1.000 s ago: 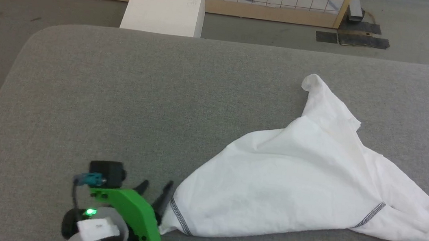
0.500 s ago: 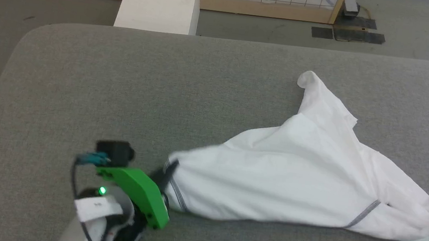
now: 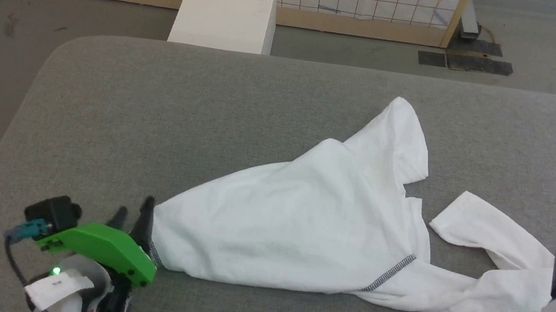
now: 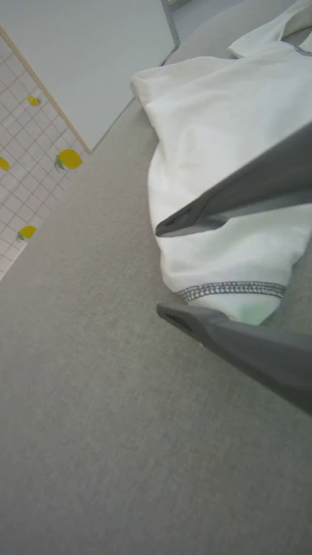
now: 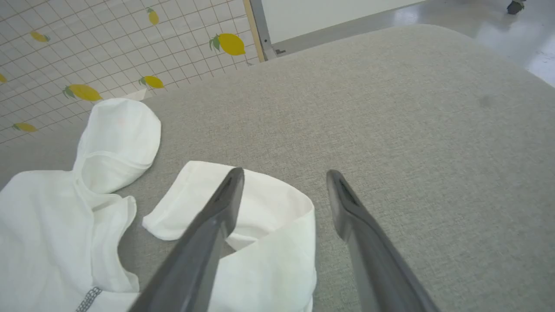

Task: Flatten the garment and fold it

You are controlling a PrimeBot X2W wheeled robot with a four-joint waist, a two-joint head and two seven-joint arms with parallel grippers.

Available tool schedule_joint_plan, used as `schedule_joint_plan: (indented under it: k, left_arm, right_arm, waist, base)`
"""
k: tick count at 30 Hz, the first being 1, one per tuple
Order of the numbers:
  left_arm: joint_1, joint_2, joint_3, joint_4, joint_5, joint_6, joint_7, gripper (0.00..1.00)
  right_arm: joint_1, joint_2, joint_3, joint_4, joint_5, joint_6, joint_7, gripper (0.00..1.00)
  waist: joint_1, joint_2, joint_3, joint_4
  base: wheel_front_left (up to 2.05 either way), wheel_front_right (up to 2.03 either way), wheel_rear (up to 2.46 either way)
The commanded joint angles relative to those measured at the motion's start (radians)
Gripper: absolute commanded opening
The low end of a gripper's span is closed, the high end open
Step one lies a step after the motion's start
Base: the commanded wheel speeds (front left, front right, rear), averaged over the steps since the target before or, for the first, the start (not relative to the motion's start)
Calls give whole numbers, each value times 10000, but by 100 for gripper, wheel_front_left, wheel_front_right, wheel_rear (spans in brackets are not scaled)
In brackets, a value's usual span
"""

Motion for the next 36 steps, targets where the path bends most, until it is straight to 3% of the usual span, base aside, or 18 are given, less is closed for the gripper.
schedule_joint_plan:
  k: [1,7,9,17,25,29,30,31,32,36]
  left_arm:
    - [-111,17,232,-301,-82,-65,-607,100]
    - [-4,453,575,-1072,1349,-449,-3997,100]
    - [146,525,472,-1131,1874,-521,-4626,100]
    - [280,176,181,-1168,2502,-689,-4975,100]
    - [-24,-109,114,-1215,2559,-874,-4988,100]
    - [-68,-174,149,-1191,2540,-921,-4989,100]
    - [-72,-186,152,-1183,2526,-925,-4989,100]
    - [-76,-194,144,-1178,2517,-931,-4989,100]
    - [-84,-202,129,-1186,2509,-941,-4989,100]
    - [-181,-221,4,-1246,2449,-995,-4989,100]
  right_arm:
    - [-280,-5,318,-121,-46,-13,59,100]
    - [-1485,-5,2301,-46,-187,-13,857,100]
    - [-2072,-5,3189,274,-358,-13,1410,100]
    - [-4213,-5,5907,2389,-1217,-13,3403,100]
    - [-5493,-97,6429,4620,-2358,-13,3785,100]
    - [-5755,-136,6714,5412,-2387,-13,3967,100]
    - [-5827,-162,6790,5521,-2372,-13,3989,30]
    - [-5896,-192,6831,5556,-2337,-13,3926,9]
    - [-5995,-247,6875,5591,-2308,-13,3855,0]
    - [-6633,-375,6734,5640,-2191,-13,3625,0]
  waist:
    - [0,0,7,72]
    - [0,0,125,239]
    - [0,0,218,355]
    - [0,0,856,1133]
    - [0,0,1491,1944]
    - [0,0,1620,2139]
    - [0,0,1644,2164]
    - [0,0,1661,2184]
    - [0,0,1689,2204]
    - [0,0,1841,2273]
  base:
    - [0,0,0]
    - [0,0,0]
    - [0,0,0]
    - [0,0,0]
    - [0,0,0]
    - [0,0,0]
    - [0,0,0]
    - [0,0,0]
    - [0,0,0]
    - [0,0,0]
